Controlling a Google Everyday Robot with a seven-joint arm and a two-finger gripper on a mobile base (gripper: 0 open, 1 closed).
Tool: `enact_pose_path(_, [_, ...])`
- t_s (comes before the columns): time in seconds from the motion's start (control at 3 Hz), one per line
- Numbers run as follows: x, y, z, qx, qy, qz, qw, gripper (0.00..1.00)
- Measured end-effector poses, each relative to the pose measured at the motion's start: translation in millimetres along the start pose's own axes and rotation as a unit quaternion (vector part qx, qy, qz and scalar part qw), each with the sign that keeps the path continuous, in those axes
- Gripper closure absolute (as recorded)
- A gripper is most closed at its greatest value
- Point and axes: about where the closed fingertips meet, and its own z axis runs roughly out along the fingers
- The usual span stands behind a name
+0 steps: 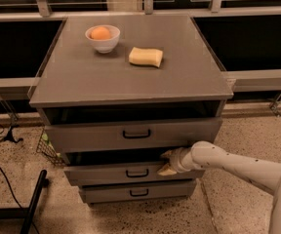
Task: Open middle drawer
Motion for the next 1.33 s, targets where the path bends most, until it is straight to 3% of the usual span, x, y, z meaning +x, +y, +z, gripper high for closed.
enact_pose_path(0.33, [-0.1,0.0,-0.1,0.0,0.0,0.0,1.0,1.0])
enact_pose_path(1.33, [2.1,17.2,-18.8,-0.005,0.006,0.019,0.9998,1.0])
